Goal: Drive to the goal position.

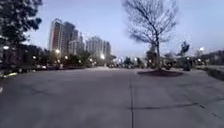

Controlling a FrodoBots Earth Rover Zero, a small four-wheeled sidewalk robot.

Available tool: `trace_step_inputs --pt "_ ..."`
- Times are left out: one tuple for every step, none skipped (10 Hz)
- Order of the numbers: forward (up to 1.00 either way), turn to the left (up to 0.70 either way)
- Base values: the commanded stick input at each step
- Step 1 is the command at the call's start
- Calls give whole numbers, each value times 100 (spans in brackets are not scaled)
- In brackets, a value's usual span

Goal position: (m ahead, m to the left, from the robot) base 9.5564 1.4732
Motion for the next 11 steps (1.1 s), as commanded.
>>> trace_step_inputs --pt "70 0" --pt "70 0" --pt "70 0" --pt "70 0" --pt "70 0" --pt "70 0" --pt "70 0" --pt "70 0" --pt "70 0" --pt "70 0" --pt "70 0"
